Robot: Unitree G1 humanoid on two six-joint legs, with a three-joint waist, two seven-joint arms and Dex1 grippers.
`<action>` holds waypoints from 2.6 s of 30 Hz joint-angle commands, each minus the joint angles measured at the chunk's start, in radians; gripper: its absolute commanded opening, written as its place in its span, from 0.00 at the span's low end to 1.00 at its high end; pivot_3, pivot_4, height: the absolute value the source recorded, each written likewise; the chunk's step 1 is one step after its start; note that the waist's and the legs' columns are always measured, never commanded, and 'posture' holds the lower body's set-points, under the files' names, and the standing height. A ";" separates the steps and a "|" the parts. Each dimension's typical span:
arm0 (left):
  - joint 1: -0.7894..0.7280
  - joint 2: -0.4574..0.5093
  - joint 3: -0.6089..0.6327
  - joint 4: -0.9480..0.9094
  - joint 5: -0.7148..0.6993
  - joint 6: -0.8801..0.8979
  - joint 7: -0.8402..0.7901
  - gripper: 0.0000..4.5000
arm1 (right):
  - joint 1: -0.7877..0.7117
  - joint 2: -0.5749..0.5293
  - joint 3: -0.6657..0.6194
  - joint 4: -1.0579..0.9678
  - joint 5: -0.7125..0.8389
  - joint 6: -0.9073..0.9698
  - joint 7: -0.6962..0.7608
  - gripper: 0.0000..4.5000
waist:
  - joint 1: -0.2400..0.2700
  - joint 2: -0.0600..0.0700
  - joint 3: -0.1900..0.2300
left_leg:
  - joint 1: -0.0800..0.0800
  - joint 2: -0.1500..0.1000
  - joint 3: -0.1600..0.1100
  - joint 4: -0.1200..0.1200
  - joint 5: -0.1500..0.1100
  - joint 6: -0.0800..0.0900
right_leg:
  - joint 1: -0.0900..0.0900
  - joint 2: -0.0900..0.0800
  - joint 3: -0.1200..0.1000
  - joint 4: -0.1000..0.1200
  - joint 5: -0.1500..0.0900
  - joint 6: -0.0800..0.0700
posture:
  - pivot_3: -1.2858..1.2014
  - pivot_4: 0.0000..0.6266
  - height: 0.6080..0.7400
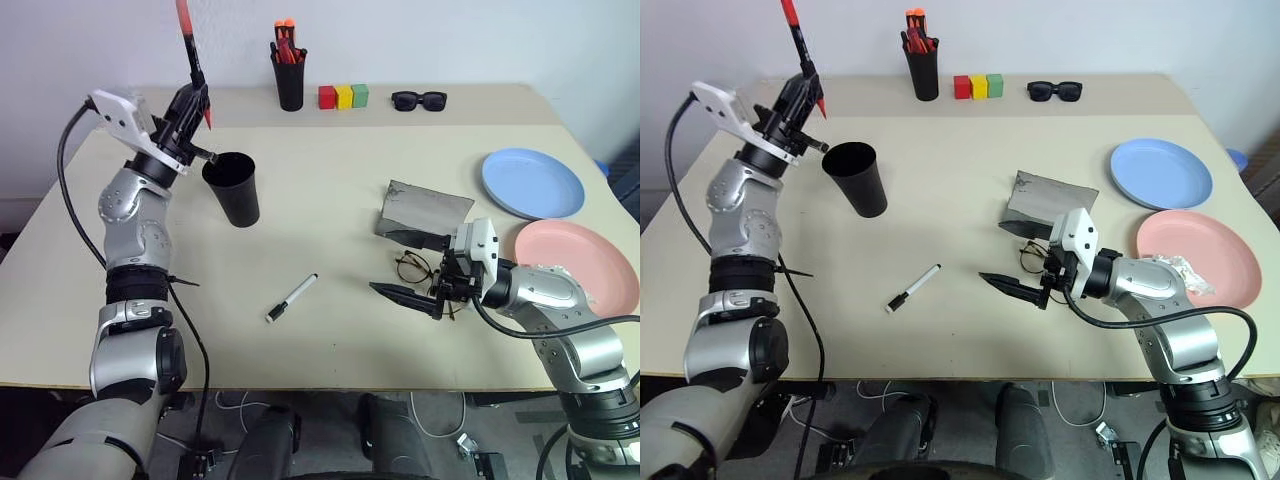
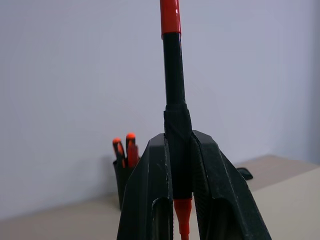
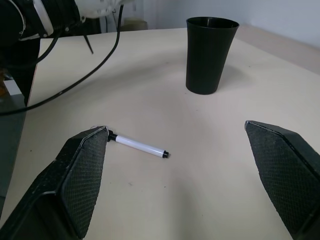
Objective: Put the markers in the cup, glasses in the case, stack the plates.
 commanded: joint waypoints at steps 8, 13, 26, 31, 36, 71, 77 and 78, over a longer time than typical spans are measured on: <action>0.050 -0.011 -0.002 0.078 0.027 -0.076 0.003 0.01 | -0.011 0.001 -0.020 -0.025 0.008 -0.007 -0.016 1.00 | -0.001 0.000 0.000 | 0.000 0.000 0.000 0.000 0.000 0.000 | 0.000 0.000 0.000 0.000 0.000 0.000 | 0.52 0.24 1.00; 0.059 -0.019 -0.003 0.107 0.031 -0.097 -0.007 0.01 | -0.014 -0.001 -0.019 -0.028 0.007 -0.007 -0.020 1.00 | -0.001 0.000 0.000 | 0.000 0.000 0.000 0.000 0.000 0.000 | 0.000 0.000 0.000 0.000 0.000 0.000 | 0.52 0.24 1.00; 0.072 -0.028 -0.004 0.122 0.023 -0.074 -0.053 0.43 | -0.020 0.005 -0.014 -0.025 -0.006 -0.019 -0.031 1.00 | -0.001 0.000 0.000 | 0.000 0.000 0.000 0.000 0.000 0.000 | 0.000 0.000 0.000 0.000 0.000 0.000 | 0.52 0.24 1.00; 0.075 -0.028 -0.002 0.111 0.017 -0.078 -0.077 0.99 | -0.022 0.007 -0.012 -0.023 -0.011 -0.022 -0.034 1.00 | -0.001 0.000 0.000 | 0.000 0.000 0.000 0.000 0.000 0.000 | 0.000 0.000 0.000 0.000 0.000 0.000 | 0.52 0.24 1.00; 0.106 -0.022 -0.023 -0.002 -0.009 -0.003 -0.117 0.99 | -0.027 0.010 -0.009 -0.016 -0.019 -0.029 -0.037 1.00 | -0.002 0.000 0.000 | 0.000 0.000 0.000 0.000 0.000 0.000 | 0.000 0.000 0.000 0.001 0.000 0.000 | 0.52 0.24 1.00; 0.313 0.285 -0.447 -1.124 -0.344 1.843 0.216 0.94 | -0.013 0.043 -0.005 0.028 -0.057 -0.082 -0.030 1.00 | -0.023 0.000 0.000 | 0.001 0.001 -0.001 -0.002 0.000 0.000 | 0.000 0.002 0.002 0.002 -0.001 0.000 | 0.52 0.24 1.00; 0.312 0.315 -0.499 -1.140 -0.343 1.843 0.210 0.35 | -0.018 0.044 -0.001 0.034 -0.060 -0.093 -0.037 1.00 | -0.023 0.001 0.000 | 0.001 0.001 0.000 -0.002 0.000 0.000 | 0.000 0.002 0.002 0.002 -0.001 0.000 | 0.52 0.24 1.00; 0.312 0.317 -0.501 -1.139 -0.345 1.843 0.209 0.21 | -0.018 0.044 -0.001 0.035 -0.061 -0.095 -0.038 1.00 | -0.022 0.000 0.000 | 0.001 0.001 0.000 -0.002 0.000 0.000 | 0.000 0.002 0.002 0.002 -0.001 0.000 | 0.52 0.24 1.00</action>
